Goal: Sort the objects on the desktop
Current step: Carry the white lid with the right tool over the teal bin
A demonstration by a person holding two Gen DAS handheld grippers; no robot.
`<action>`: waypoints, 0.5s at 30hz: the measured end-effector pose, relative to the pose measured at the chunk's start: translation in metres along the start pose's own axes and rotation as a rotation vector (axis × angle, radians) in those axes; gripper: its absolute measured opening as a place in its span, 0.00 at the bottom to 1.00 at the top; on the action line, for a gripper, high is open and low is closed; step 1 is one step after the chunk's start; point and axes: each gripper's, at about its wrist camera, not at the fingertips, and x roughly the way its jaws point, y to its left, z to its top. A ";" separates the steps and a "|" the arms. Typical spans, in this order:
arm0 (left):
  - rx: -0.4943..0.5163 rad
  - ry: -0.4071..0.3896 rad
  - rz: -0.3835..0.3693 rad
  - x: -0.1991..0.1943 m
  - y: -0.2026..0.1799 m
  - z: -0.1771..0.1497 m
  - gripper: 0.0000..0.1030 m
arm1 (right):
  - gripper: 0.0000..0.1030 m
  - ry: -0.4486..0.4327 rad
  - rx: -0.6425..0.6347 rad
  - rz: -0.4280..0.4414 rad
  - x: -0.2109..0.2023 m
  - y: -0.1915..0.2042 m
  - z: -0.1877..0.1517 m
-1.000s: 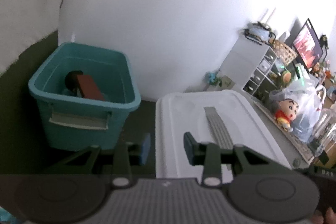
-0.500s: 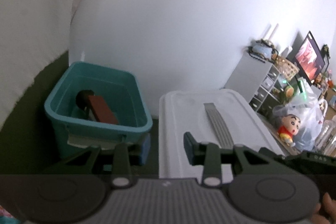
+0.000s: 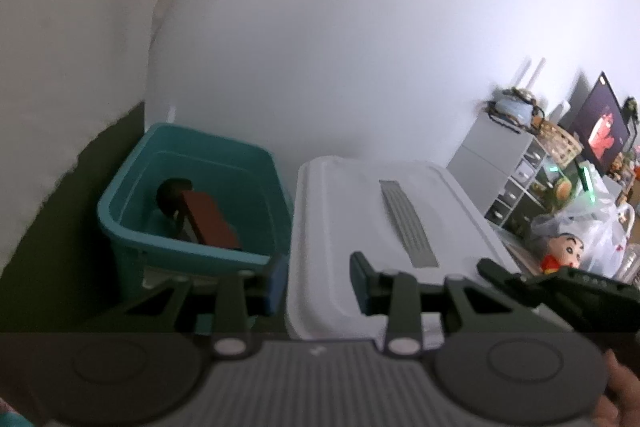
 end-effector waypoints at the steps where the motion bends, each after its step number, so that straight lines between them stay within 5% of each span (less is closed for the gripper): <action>1: -0.008 -0.001 0.004 0.000 0.001 0.000 0.37 | 0.08 0.004 0.001 0.004 0.003 0.000 -0.001; 15: -0.019 0.029 0.036 0.011 0.014 -0.002 0.37 | 0.08 0.044 0.046 0.023 0.037 -0.009 -0.010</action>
